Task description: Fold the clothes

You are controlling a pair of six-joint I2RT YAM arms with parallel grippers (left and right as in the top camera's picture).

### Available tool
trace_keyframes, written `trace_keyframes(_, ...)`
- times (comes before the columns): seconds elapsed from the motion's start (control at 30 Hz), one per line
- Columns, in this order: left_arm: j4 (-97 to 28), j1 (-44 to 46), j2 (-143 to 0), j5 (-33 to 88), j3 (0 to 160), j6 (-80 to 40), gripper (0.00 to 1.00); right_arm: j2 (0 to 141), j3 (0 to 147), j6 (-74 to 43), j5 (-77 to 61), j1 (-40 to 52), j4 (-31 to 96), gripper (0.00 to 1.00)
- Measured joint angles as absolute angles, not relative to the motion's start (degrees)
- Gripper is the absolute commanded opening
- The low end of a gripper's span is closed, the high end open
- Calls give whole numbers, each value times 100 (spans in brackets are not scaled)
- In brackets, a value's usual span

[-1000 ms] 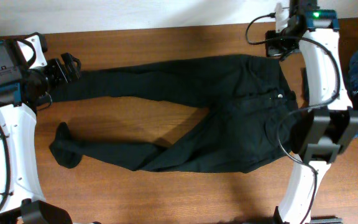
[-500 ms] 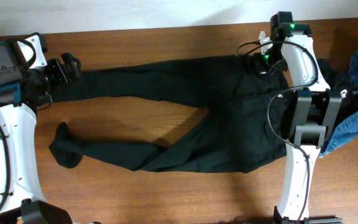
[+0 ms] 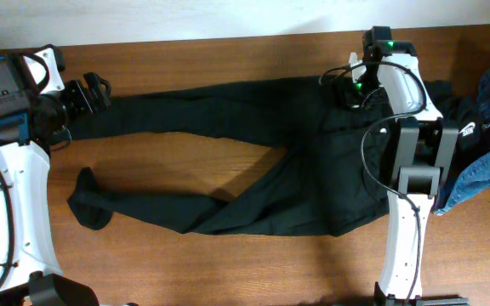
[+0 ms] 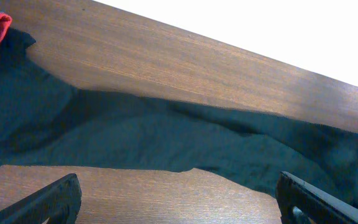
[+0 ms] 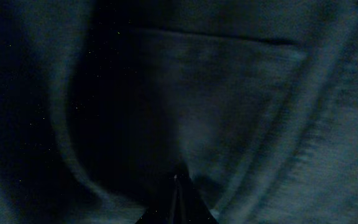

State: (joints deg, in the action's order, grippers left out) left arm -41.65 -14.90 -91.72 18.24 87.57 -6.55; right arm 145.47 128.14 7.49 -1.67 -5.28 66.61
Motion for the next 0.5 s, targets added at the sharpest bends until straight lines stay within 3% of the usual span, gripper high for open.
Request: trace_keyframes(0.5, -4165, -1490, -9172, 1826, 8757, -655, 99, 14558, 12811, 1205, -237, -1986, 6375, 4)
